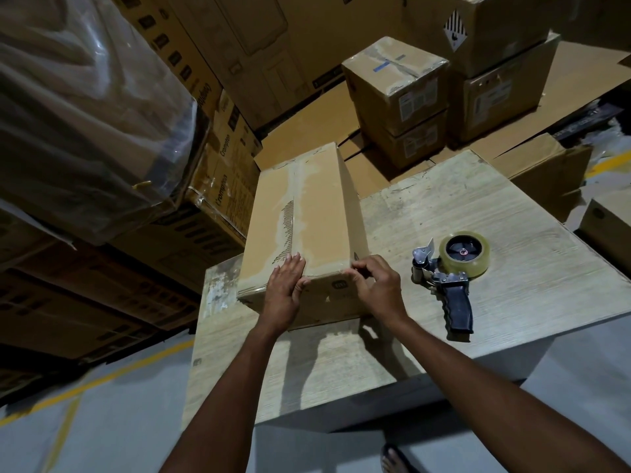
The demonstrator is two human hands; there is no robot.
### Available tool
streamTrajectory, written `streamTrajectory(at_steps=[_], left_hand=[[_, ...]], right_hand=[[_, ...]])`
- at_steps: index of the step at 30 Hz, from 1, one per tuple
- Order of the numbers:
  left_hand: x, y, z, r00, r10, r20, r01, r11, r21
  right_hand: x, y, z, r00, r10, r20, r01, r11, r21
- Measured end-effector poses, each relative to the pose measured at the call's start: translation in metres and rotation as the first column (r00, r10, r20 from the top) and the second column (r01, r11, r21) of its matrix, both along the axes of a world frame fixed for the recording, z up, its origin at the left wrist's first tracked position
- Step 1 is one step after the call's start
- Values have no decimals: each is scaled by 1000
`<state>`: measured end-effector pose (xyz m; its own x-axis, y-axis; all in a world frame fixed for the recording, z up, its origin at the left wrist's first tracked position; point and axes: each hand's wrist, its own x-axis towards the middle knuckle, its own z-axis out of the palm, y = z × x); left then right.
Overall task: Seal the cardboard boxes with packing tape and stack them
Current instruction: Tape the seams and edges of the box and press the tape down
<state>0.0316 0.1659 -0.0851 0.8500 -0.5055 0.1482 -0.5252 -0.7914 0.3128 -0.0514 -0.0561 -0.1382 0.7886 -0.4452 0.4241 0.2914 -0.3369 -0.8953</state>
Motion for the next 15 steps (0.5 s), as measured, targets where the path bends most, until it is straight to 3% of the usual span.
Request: streamTrajectory(at_steps=[7,15], left_hand=[[-1,6,2,998,-66,-1,65,990,125],[3,12,4,991,-131,1,129,978,162]], right_hand=[[-5,-8,-10,996,69,-64,-78,985,-152],[13,16,16,989,-85,-121,62,981,-183]])
